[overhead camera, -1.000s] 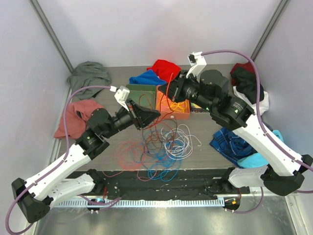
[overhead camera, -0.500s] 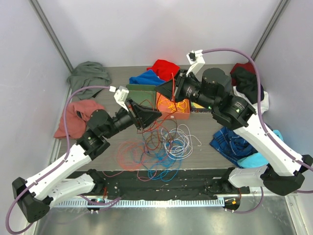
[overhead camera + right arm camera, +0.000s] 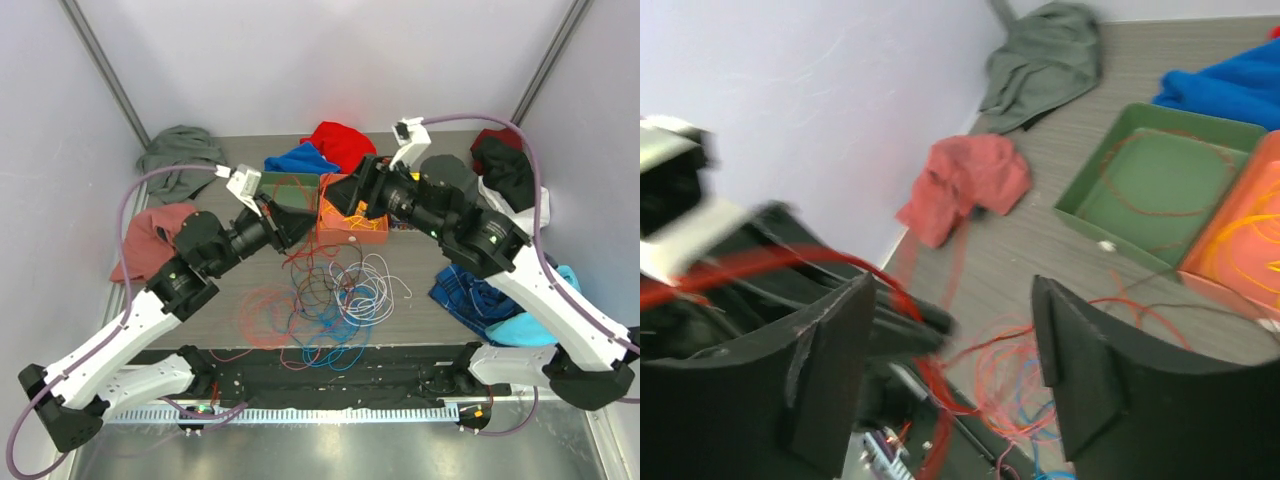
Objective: Untangle the cables
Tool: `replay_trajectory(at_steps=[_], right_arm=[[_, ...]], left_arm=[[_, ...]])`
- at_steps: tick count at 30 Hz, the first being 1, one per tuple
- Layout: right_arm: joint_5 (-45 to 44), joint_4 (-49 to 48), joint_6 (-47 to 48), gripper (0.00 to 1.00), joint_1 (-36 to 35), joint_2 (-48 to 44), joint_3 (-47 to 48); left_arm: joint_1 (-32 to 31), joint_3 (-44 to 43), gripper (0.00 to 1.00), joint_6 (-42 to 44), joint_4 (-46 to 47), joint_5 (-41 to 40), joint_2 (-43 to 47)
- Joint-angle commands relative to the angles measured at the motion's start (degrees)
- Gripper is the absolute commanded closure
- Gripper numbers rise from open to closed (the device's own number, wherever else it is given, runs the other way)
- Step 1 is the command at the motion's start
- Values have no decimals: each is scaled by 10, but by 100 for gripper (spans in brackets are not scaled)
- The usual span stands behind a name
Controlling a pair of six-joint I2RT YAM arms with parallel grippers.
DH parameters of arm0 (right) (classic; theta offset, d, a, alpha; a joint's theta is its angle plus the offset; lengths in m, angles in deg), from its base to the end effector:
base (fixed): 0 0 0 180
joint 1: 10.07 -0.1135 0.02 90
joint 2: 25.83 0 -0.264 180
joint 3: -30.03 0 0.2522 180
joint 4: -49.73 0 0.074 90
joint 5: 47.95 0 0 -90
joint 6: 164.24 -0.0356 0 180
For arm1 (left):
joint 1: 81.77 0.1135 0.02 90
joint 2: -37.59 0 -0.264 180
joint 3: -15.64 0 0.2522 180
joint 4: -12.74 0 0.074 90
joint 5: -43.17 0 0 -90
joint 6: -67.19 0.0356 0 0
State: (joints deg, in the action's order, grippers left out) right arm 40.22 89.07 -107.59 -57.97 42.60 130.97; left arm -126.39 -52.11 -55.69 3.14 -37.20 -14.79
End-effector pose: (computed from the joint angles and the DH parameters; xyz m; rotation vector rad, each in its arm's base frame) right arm 0.1647 0.1806 0.4815 -0.2026 1.7884 1.0180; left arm 0.1457 -0.1521 0.4004 0.3095 1.5642 -1.2035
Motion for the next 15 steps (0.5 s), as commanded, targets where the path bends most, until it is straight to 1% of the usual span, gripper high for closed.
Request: replay_trajectory(at_steps=[1, 4, 7, 8, 9, 10, 11, 12, 13, 14, 15], right_arm=[[-144, 16, 48, 24, -3, -89, -46], [-204, 22, 59, 22, -3, -149, -105], [-203, 4, 65, 23, -3, -187, -176], [-170, -22, 67, 25, -2, -193, -219], [-145, -39, 64, 27, -3, -199, -242], [-120, -82, 60, 29, -2, -199, -264], [-61, -107, 53, 33, -3, -198, -308], [-36, -133, 49, 34, -2, -192, -329], [-16, -182, 41, 35, -2, -188, -349], [25, -204, 33, 34, -3, -182, -378], [41, -224, 32, 34, -4, -176, -389]], left_arm=[[-2, -102, 100, 66, -82, -74, 13], [-2, -150, 100, 82, -102, -92, 4], [-1, -210, 100, 87, -132, -92, -20], [-1, -241, 100, 87, -145, -93, -30], [-1, -257, 100, 85, -148, -92, -38], [-2, -273, 100, 85, -151, -85, -55], [-2, -304, 100, 82, -157, -81, -63], [-2, -319, 100, 79, -159, -77, -72], [-2, -334, 100, 78, -159, -72, -87], [-2, -360, 100, 77, -159, -66, -93], [-2, -371, 100, 77, -162, -66, -100]])
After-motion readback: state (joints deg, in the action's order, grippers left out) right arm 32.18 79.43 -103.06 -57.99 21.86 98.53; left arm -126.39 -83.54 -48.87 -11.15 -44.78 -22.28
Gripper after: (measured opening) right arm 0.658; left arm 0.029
